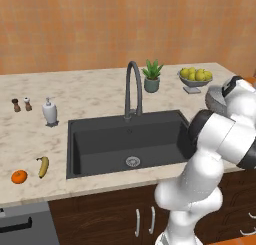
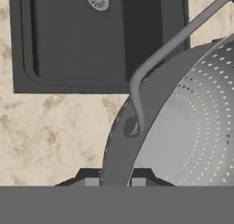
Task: Put the colander in the sink, put the banana, orange in the colander, and turn on the sink faucet and pour water over the colander.
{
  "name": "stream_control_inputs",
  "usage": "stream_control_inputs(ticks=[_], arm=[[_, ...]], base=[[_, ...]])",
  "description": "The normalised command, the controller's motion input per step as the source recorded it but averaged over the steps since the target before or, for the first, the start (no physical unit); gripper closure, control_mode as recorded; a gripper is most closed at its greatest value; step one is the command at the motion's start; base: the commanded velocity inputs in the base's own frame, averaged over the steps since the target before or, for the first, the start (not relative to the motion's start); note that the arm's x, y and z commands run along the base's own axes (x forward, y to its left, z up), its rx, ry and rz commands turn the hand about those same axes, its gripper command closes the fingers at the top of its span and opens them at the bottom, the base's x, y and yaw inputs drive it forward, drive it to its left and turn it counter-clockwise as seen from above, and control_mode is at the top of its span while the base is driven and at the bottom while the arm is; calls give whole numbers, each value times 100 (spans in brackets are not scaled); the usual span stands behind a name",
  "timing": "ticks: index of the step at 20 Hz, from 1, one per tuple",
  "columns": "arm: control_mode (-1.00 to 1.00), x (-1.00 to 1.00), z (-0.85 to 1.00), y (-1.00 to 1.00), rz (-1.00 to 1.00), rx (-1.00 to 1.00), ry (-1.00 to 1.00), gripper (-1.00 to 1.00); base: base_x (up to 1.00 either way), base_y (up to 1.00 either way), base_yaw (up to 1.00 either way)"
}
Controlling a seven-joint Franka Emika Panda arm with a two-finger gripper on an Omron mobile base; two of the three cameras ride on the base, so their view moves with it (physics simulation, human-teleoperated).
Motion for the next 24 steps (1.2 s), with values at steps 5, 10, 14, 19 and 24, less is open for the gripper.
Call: stream_control_inputs(ticks=[5,10,14,19,24], arm=[[-100,-13,11,94,54,-29,0,100],[-100,-37,3,95,40,-22,-4,100],[-100,-42,0,79,38,-12,-1,100],[-100,-3,-5,79,37,-4,8,100],[-100,5,-26,31,30,-1,21,100]], base=[[0,0,0],[0,0,0],[0,0,0],[0,0,0],[0,0,0]])
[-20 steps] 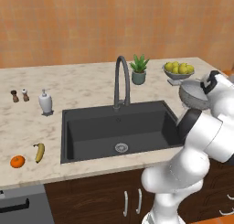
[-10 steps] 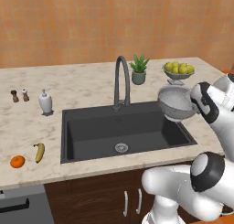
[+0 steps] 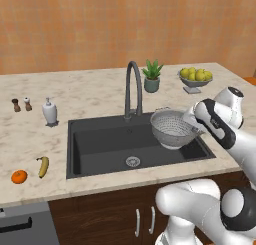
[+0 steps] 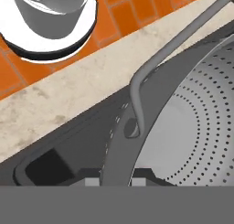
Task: Put the colander in the sink, put the banana, orange in the colander, and turn on the sink faucet and pour water over the colander.
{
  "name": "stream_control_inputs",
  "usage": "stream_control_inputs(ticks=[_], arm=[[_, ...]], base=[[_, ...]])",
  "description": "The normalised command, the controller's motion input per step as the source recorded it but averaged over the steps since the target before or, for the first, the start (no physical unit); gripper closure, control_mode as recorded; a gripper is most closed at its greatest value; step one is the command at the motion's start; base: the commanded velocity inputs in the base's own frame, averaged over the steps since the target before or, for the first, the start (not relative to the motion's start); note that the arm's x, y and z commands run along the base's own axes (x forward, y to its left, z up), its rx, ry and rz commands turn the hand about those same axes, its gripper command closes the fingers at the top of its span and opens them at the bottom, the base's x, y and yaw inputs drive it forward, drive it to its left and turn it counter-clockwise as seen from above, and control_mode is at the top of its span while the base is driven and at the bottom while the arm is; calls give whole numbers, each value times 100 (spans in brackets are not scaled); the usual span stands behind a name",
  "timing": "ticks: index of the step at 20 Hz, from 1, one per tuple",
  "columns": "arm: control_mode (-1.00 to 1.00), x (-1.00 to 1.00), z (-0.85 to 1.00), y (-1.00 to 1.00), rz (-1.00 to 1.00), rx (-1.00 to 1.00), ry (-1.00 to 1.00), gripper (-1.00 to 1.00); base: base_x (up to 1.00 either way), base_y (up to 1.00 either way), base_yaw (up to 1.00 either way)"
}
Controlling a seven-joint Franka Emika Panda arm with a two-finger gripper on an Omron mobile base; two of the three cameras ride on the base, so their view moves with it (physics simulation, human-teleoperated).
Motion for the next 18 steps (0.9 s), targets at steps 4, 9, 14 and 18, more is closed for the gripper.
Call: stream_control_inputs(ticks=[4,9,14,18], arm=[[-100,8,-37,-9,17,1,3,100],[-100,29,-39,1,8,2,-3,100],[-100,55,-40,59,0,-2,1,100],[-100,58,-42,39,0,-2,2,100]], base=[[0,0,0],[0,0,0],[0,0,0],[0,0,0]])
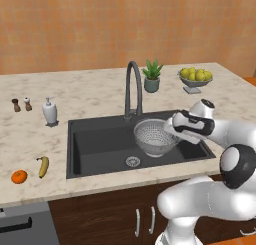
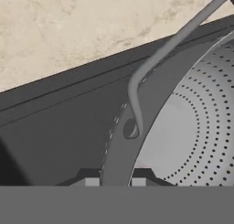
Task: Put the colander in the sink, put the banana, orange in the colander, and turn on the sink faucet and pour water over the colander.
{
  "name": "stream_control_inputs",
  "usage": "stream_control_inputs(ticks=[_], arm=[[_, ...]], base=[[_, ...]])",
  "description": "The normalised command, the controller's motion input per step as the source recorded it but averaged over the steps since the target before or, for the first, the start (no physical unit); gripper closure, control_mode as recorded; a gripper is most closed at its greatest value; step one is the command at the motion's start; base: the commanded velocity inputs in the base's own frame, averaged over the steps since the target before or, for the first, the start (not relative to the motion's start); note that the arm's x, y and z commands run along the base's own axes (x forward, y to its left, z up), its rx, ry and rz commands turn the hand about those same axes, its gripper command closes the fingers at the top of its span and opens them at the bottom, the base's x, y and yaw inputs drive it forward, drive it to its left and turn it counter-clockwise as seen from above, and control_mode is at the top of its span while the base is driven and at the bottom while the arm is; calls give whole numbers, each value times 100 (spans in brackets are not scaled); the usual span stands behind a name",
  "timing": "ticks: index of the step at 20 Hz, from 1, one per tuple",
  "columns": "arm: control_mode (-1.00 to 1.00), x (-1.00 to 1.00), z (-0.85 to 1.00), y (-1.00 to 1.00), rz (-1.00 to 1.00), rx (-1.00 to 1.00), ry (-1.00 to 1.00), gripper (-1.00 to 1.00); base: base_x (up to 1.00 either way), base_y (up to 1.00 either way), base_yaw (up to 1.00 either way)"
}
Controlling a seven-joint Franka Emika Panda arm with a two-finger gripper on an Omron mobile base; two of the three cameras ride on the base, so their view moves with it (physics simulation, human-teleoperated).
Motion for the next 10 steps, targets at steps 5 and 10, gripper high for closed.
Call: stream_control_inputs(ticks=[5,10], arm=[[-100,34,-40,1,0,0,0,100],[-100,34,-34,3,1,0,0,100]], base=[[0,0,0],[0,0,0]])
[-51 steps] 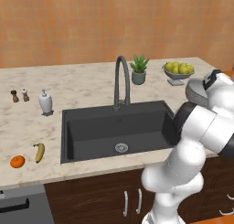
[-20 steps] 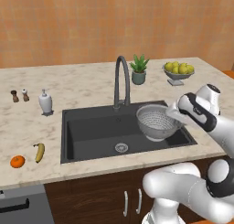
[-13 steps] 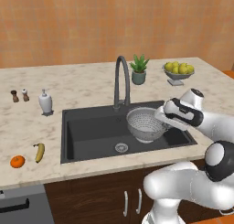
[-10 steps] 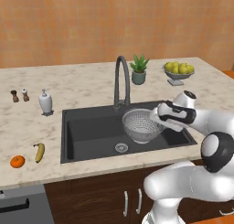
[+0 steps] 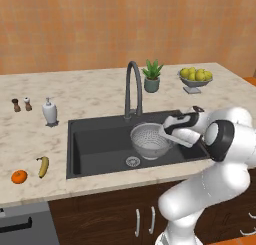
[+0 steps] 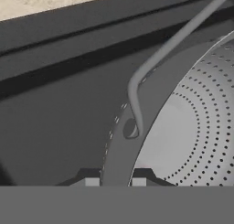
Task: Put the colander in the sink, put the banana, orange in the colander, and turn on the sink faucet and pour water over the colander.
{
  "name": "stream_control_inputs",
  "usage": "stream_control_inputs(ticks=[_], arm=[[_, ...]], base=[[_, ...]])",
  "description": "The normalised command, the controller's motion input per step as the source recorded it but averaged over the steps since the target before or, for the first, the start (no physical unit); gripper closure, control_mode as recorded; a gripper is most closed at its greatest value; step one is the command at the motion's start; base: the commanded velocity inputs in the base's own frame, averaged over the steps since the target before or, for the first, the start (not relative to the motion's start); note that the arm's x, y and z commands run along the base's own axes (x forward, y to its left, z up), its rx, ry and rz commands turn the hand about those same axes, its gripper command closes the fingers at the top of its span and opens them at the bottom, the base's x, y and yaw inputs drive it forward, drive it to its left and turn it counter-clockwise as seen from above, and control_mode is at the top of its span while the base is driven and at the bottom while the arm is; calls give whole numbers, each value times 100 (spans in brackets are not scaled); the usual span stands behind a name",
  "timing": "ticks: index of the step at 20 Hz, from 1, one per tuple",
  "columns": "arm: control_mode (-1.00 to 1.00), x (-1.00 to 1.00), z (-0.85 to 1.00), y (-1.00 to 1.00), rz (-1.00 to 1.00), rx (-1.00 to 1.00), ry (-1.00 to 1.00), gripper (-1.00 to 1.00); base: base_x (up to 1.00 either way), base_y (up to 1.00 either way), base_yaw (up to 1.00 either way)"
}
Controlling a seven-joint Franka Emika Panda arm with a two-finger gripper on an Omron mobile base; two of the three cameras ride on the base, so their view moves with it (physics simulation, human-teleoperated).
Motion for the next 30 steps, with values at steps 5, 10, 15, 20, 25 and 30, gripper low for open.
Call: stream_control_inputs(ticks=[5,10,15,20,25,30], arm=[[-100,36,-32,2,2,0,1,100],[-100,19,-33,6,10,0,8,100],[-100,4,-35,11,16,0,4,100],[-100,20,-35,20,18,0,2,100],[-100,30,-38,10,16,1,4,100],[-100,14,-42,0,11,0,0,100]], base=[[0,0,0],[0,0,0],[0,0,0],[0,0,0],[0,0,0],[0,0,0]])
